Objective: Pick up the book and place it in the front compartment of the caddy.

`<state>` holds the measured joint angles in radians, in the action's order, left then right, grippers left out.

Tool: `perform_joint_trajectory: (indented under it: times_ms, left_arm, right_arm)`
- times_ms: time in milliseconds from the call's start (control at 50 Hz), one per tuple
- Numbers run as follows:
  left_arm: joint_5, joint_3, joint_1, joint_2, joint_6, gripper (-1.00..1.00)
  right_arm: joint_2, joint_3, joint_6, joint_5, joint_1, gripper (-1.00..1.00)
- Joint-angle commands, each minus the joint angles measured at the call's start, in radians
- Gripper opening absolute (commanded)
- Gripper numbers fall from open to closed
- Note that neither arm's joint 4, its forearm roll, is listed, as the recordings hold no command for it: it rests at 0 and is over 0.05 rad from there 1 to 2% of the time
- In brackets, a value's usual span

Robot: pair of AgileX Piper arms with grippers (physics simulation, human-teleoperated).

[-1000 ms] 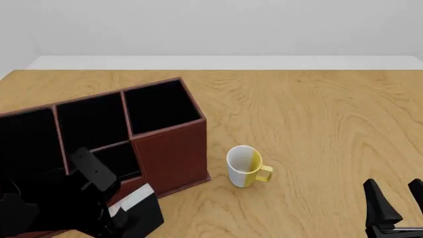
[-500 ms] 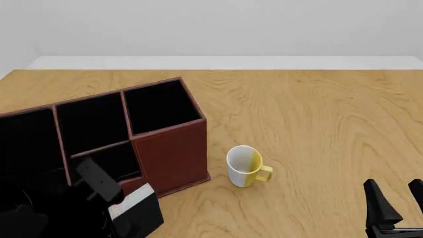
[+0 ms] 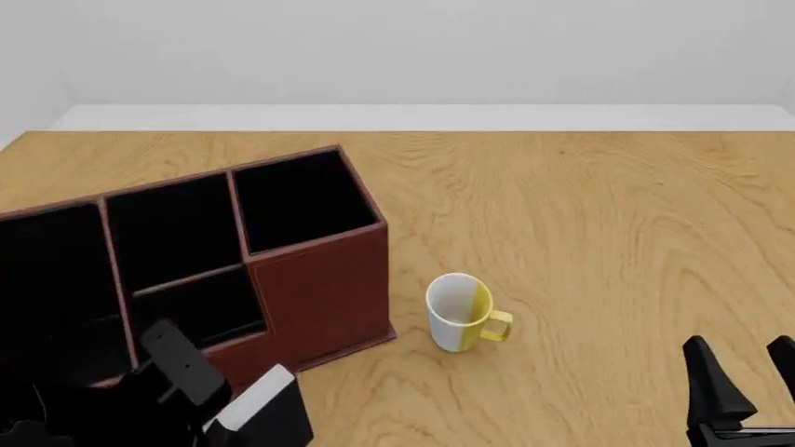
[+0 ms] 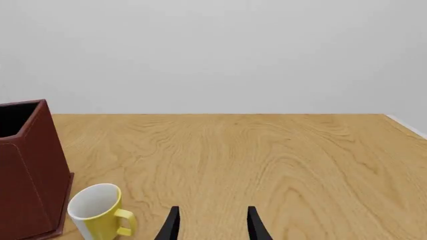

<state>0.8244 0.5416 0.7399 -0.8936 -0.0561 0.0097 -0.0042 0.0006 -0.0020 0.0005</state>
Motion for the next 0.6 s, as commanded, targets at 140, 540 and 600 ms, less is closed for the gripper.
perform_joint_trajectory:
  times_ms: [140,540,600]
  left_arm:
    - [0.106,0.074,0.052,0.056,0.004,-1.00]
    - [0.274,0.332,0.077,0.081,0.074,-1.00]
    - [0.289,0.356,0.081,0.086,0.087,-1.00]
  right_arm:
    - [0.001,0.000,0.000,0.000,0.000,1.00]
    - [0.001,0.000,0.000,0.000,0.000,1.00]
    - [0.000,0.000,0.000,0.000,0.000,1.00]
